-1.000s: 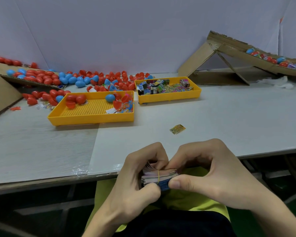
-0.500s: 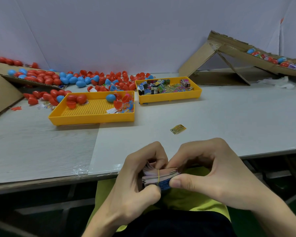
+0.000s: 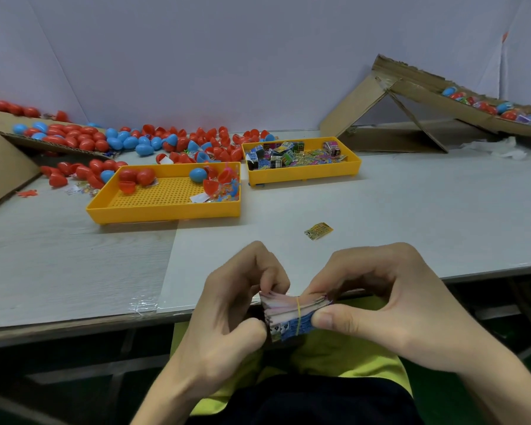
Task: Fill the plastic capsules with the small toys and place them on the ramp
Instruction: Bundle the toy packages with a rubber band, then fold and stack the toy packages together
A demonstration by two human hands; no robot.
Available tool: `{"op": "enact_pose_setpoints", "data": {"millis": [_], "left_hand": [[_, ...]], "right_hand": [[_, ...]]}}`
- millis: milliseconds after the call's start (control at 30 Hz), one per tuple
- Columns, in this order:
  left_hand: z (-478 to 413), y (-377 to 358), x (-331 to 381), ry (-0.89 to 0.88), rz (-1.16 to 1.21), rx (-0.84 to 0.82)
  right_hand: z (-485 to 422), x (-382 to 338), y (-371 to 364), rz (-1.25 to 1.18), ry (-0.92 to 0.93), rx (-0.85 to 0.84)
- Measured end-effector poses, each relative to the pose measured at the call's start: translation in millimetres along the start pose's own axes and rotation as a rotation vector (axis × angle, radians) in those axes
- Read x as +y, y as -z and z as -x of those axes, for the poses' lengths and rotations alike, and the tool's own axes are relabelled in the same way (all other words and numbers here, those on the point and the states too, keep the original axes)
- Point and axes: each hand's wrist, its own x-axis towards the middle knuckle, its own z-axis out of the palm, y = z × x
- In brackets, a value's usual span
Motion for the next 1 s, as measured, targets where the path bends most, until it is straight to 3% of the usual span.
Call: {"op": "enact_pose_setpoints", "data": {"millis": [100, 267, 600, 700, 800, 900, 1000], "left_hand": [[-0.1, 6.0, -2.7, 0.015, 0.070, -0.010], [-1.7, 8.2, -5.5, 0.045, -0.123, 0.064], [-40.8, 27.6, -12.0, -0.193, -0.493, 0.198], [-67.4, 42.5, -22.4, -0.080, -0.572, 0.102], [-90.4, 51.4, -39.9, 0.073, -0.695, 0.043], [-99.6, 53.2, -62.6, 0.137, -0.738, -0.011], [-97.5, 56.3, -70.7, 0.231, -0.634, -0.056]], "right_hand": [[-1.5, 3.1, 0.1, -0.002, 0.014, 0.048], [-1.4, 11.3, -4.7, 0.094, 0.096, 0.157], [-38.8, 39.9, -10.2, 0.285, 0.289, 0.322], [-67.8, 56.5, -3.2, 0.448, 0.363, 0.374], [-89.1, 77.4, 2.9, 0.518, 0.324, 0.321], [-91.7, 95.9, 2.0, 0.454, 0.221, 0.173], [-90.0, 105.1, 2.8, 0.384, 0.151, 0.157]]}}
